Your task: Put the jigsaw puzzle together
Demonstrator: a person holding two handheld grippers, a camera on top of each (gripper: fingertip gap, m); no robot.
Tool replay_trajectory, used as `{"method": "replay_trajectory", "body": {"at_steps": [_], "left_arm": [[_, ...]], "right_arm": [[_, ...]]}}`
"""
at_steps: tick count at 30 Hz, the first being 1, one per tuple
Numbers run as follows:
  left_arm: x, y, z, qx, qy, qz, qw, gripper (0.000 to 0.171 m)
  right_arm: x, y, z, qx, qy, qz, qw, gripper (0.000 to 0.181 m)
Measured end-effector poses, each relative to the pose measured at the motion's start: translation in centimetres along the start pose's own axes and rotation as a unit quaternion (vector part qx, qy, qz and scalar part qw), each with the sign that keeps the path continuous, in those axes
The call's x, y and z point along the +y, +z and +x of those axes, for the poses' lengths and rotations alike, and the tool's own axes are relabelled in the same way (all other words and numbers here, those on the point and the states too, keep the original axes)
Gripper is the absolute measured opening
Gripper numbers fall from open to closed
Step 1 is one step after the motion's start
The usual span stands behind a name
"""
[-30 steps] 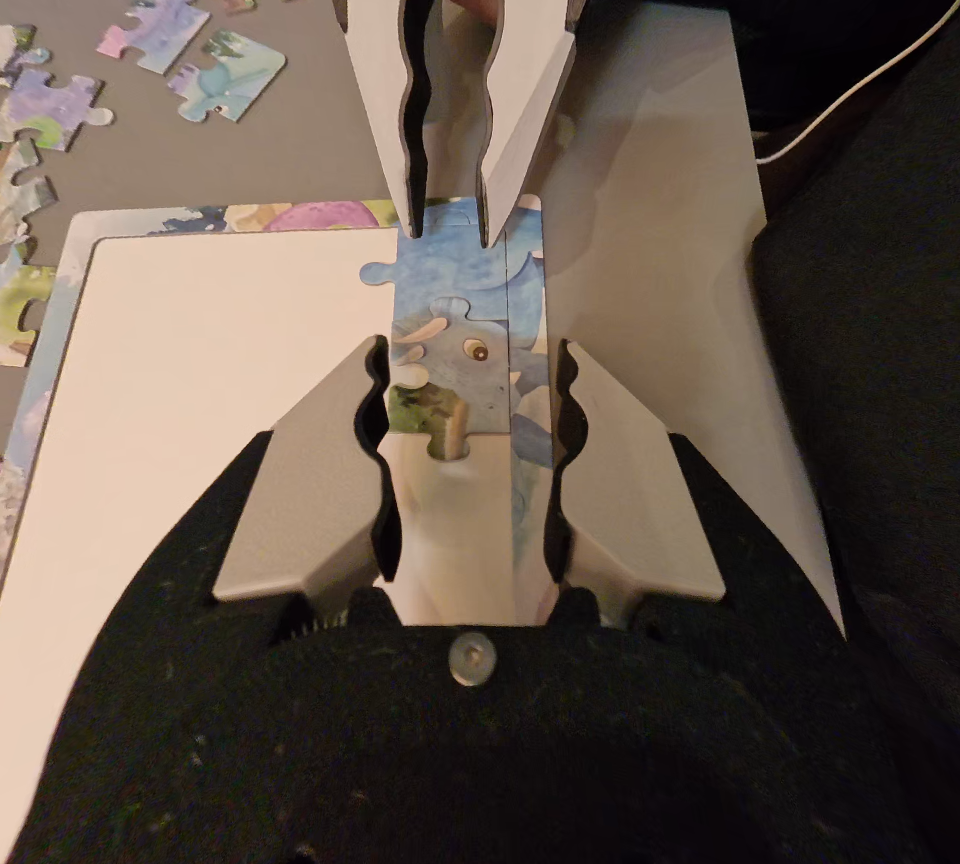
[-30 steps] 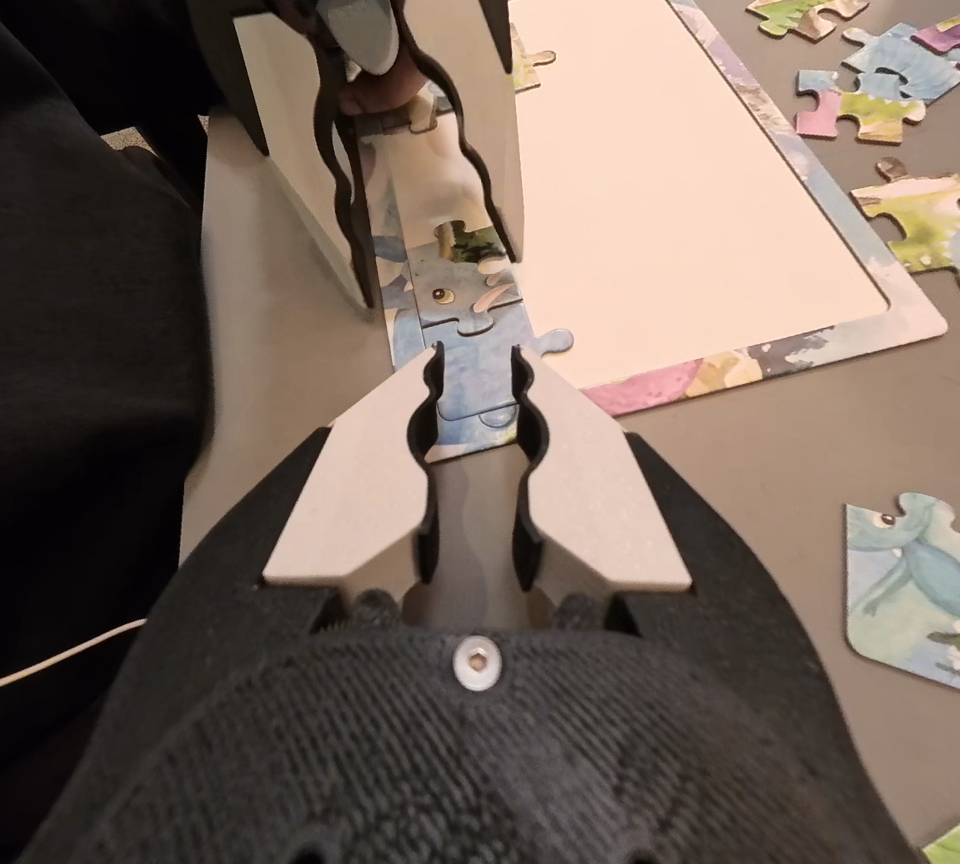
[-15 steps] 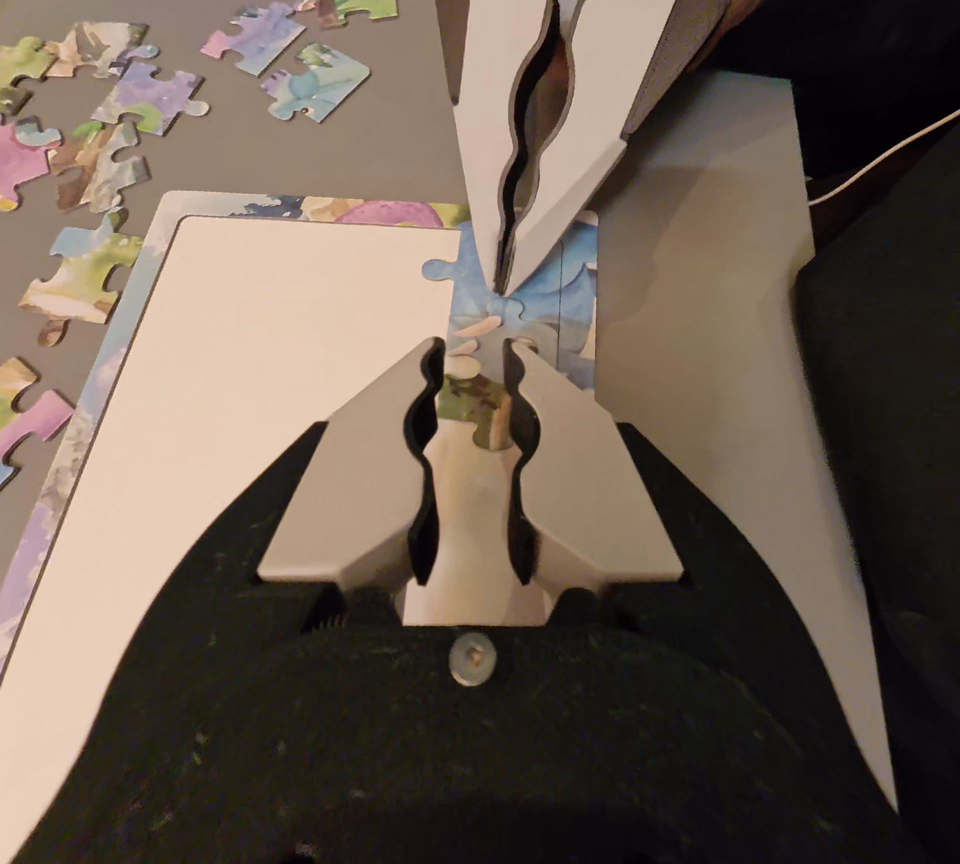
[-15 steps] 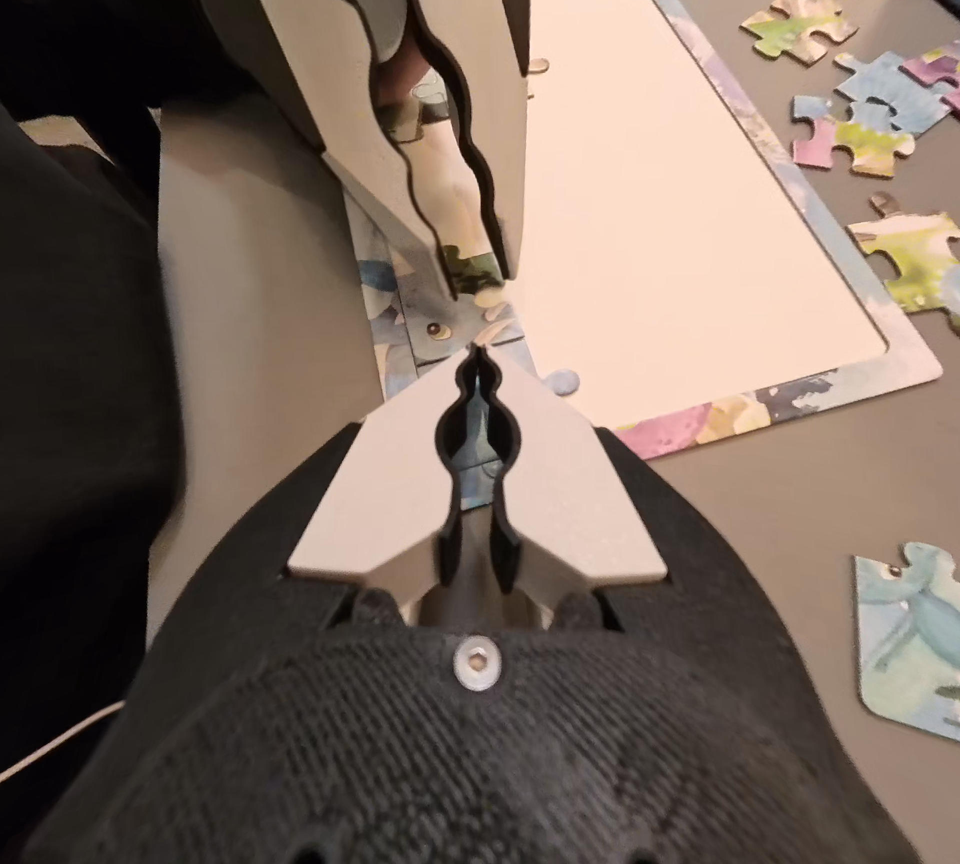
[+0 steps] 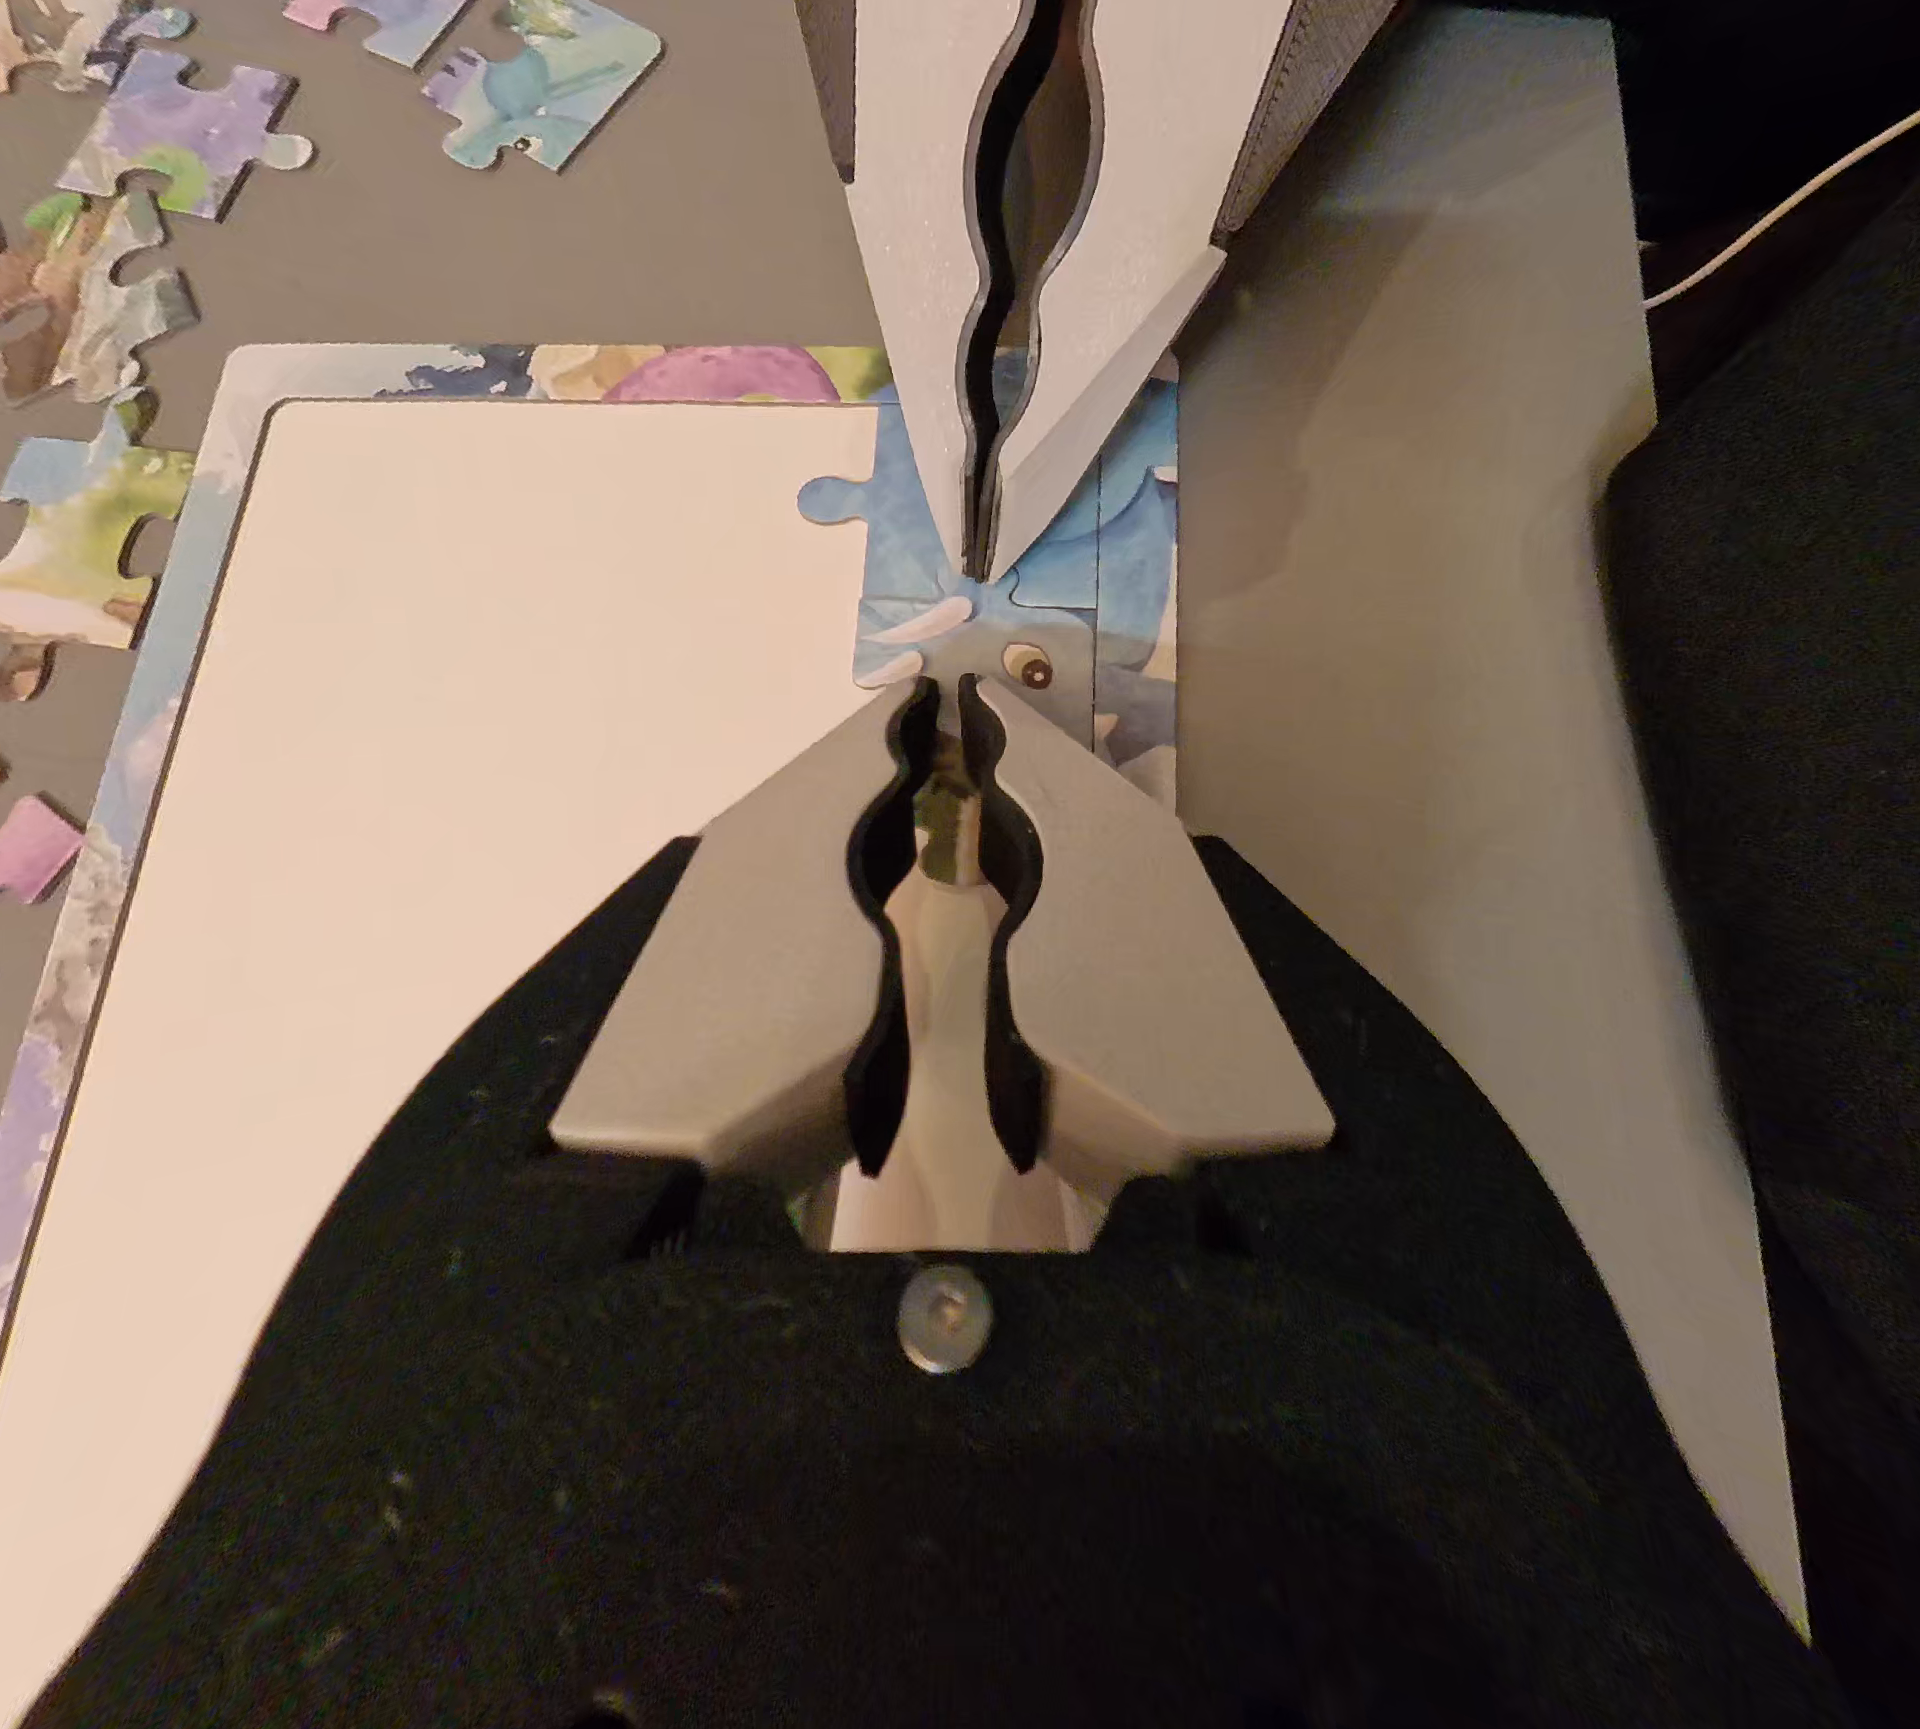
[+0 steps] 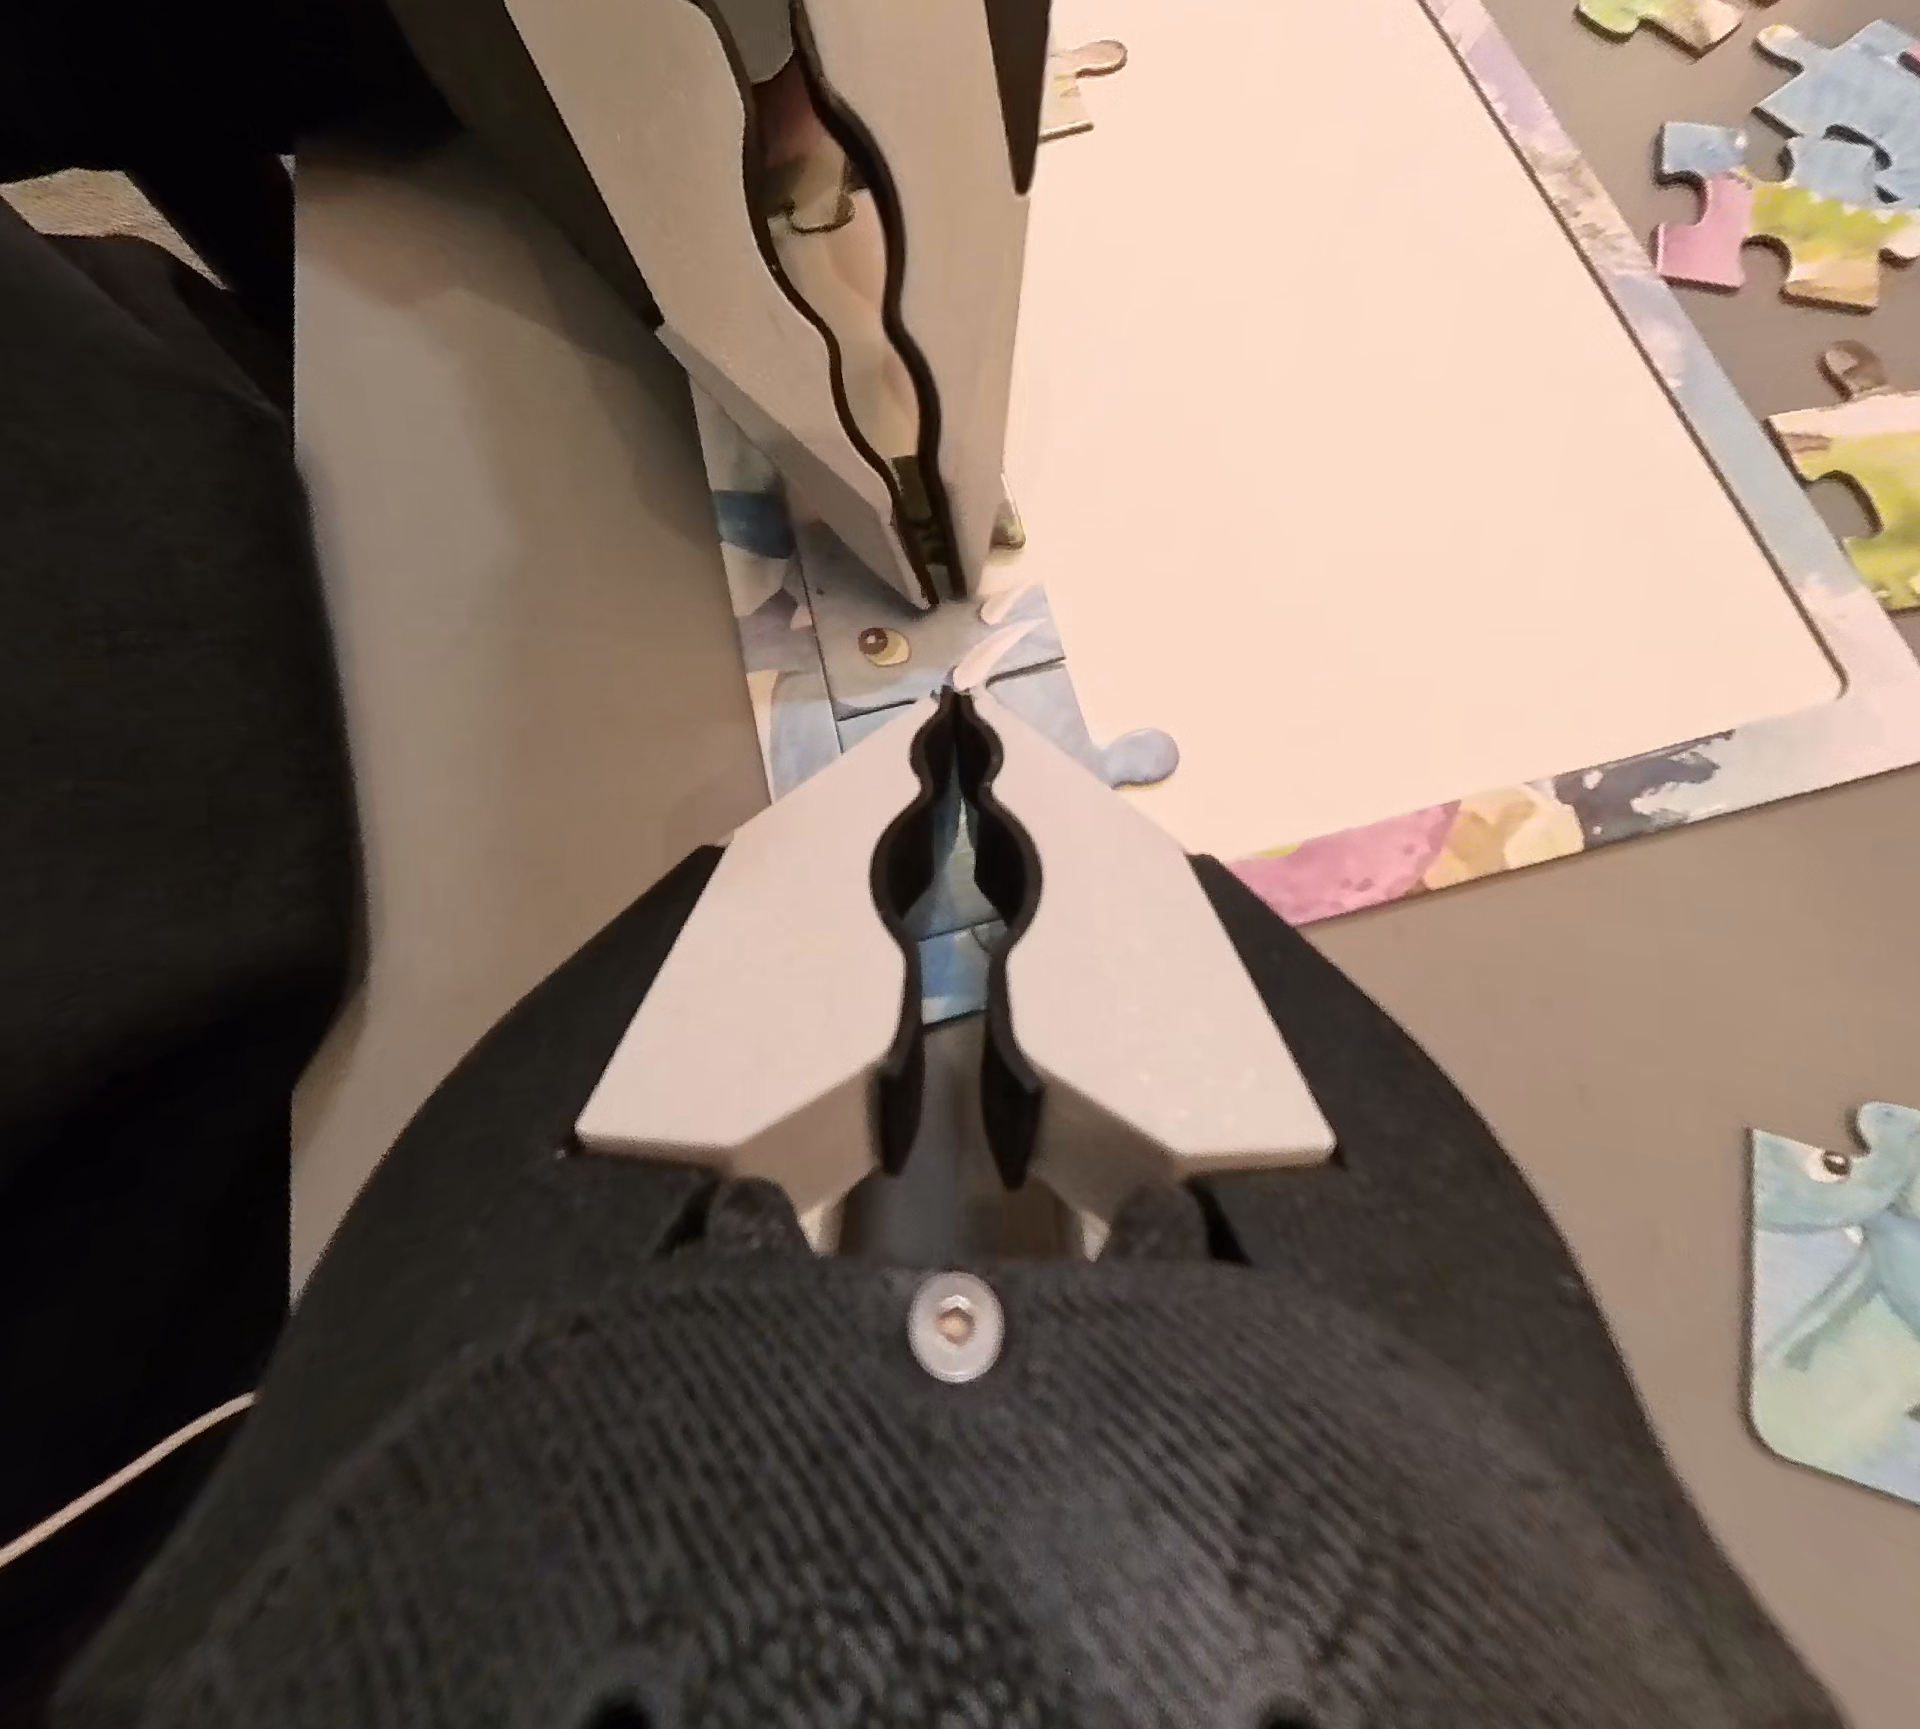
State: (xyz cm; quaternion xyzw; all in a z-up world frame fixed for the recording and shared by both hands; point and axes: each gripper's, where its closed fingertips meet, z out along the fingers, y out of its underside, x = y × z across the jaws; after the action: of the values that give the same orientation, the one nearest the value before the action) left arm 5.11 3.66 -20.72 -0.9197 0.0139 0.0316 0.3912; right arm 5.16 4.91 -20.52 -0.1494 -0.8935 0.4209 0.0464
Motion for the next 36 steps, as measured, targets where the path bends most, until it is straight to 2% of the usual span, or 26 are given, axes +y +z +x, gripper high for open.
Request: {"method": "replay_trajectory", "body": {"at_steps": [15,18,21,30,34,36], "left_arm": [[0.1,0.0,0.1,0.014,-0.014,-0.002,1.0,0.003],[0.0,-0.1,0.1,0.011,-0.012,0.0,1.0,0.004],[0.0,-0.1,0.1,0.011,-0.011,0.001,1.0,0.005],[0.1,-0.1,0.1,0.013,-0.016,0.001,1.0,0.007],[0.0,-0.2,0.0,0.015,-0.02,0.006,1.0,0.01],[-0.3,-0.4,-0.2,0.013,-0.029,0.017,0.999,0.018]], "right_arm": [[0.0,0.0,0.1,-0.026,0.038,0.002,0.999,0.0],[-1.1,-1.0,0.6,-0.011,0.041,0.048,0.998,0.0],[-2.0,-2.1,0.6,-0.035,0.062,0.088,0.994,0.0],[0.0,0.0,0.4,-0.005,0.028,0.0,1.0,0.0],[-0.2,-0.2,0.4,-0.009,0.032,0.01,0.999,0.0],[-0.6,-0.6,0.5,-0.008,0.035,0.027,0.999,0.0]]}}
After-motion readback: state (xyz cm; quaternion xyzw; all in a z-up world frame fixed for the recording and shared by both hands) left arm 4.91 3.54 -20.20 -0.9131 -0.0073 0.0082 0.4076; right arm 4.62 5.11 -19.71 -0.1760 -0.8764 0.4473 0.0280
